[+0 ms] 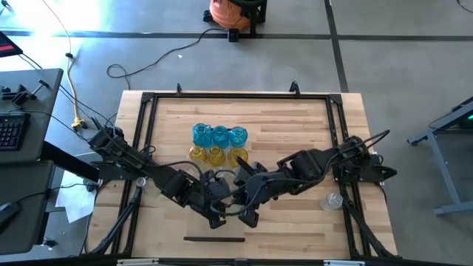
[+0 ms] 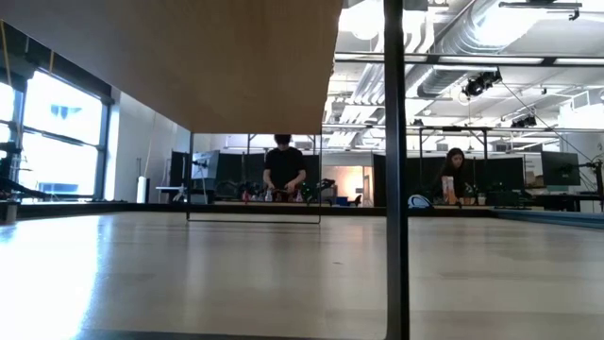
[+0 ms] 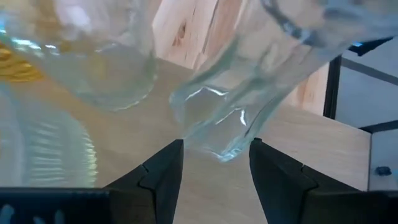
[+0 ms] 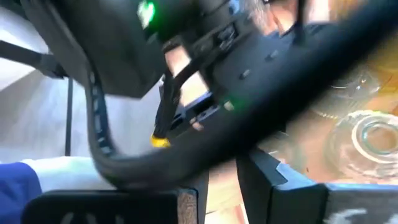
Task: Sort vases onto shelf
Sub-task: Put the bottom transparent vase on the shelf, then put the left transparent vase on the shelf to align with the other transparent vases
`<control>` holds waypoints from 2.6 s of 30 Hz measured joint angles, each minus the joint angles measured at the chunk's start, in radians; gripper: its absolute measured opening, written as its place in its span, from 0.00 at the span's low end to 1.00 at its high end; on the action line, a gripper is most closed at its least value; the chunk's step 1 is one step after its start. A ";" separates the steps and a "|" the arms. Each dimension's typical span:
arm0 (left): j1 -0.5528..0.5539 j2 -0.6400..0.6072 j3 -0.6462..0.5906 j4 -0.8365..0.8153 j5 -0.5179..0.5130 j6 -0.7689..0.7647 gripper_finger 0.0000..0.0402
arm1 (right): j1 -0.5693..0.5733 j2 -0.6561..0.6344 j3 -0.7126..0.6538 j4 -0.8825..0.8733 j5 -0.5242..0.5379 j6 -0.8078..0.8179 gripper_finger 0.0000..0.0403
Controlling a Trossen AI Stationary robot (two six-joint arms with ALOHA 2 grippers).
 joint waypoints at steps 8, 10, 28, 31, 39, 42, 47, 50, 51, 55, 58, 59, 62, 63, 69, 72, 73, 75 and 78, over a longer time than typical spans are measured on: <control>0.002 -0.001 0.000 0.003 0.021 -0.005 0.42 | 0.016 0.006 -0.003 -0.010 0.003 0.000 0.15; -0.002 -0.001 0.000 0.021 0.031 -0.005 0.42 | 0.016 0.006 -0.003 -0.011 0.003 0.000 0.15; -0.148 -0.086 0.020 -0.016 0.010 -0.058 0.42 | 0.016 0.007 -0.003 -0.017 0.003 -0.018 0.15; -0.199 -0.152 0.060 -0.086 -0.125 -0.057 0.42 | 0.016 0.007 -0.003 -0.022 0.023 -0.029 0.15; -0.345 -0.380 0.119 -0.349 -0.389 -0.120 0.42 | 0.032 0.002 -0.004 -0.038 0.110 -0.055 0.15; -0.389 -0.446 0.119 -0.483 -0.412 -0.178 0.42 | 0.047 -0.003 -0.004 -0.043 0.134 -0.052 0.15; -0.438 -0.497 0.119 -0.702 -0.270 -0.278 0.42 | 0.085 -0.006 -0.005 -0.069 0.141 0.006 0.15; -0.459 -0.495 0.113 -0.788 -0.115 -0.311 0.42 | 0.115 -0.006 -0.005 -0.102 0.179 0.071 0.15; -0.467 -0.497 0.100 -0.775 -0.069 -0.294 0.42 | 0.124 -0.006 -0.005 -0.116 0.196 0.098 0.15; -0.504 -0.507 0.055 -0.780 0.050 -0.278 0.42 | 0.151 -0.006 -0.005 -0.161 0.259 0.218 0.15; -0.544 -0.512 0.001 -0.780 0.098 -0.267 0.42 | 0.160 -0.006 -0.005 -0.156 0.294 0.288 0.15; -0.561 -0.515 -0.022 -0.781 0.115 -0.266 0.42 | 0.163 -0.006 -0.005 -0.153 0.303 0.303 0.15; -0.613 -0.531 -0.109 -0.783 0.155 -0.269 0.42 | 0.166 -0.006 -0.005 -0.141 0.324 0.333 0.15; -0.628 -0.535 -0.139 -0.782 0.161 -0.278 0.42 | 0.166 -0.006 -0.005 -0.137 0.331 0.339 0.15; -0.705 -0.548 -0.279 -0.782 0.194 -0.318 0.42 | 0.171 -0.006 -0.005 -0.130 0.358 0.350 0.15; -0.725 -0.555 -0.322 -0.781 0.154 -0.327 0.42 | 0.178 -0.006 -0.005 -0.130 0.370 0.350 0.15; -0.729 -0.558 -0.335 -0.782 0.134 -0.331 0.42 | 0.180 -0.006 -0.005 -0.131 0.378 0.350 0.15; -0.729 -0.563 -0.361 -0.781 0.089 -0.351 0.42 | 0.184 -0.006 -0.005 -0.130 0.395 0.349 0.15; -0.728 -0.568 -0.391 -0.781 0.070 -0.371 0.42 | 0.185 -0.007 -0.005 -0.130 0.395 0.347 0.15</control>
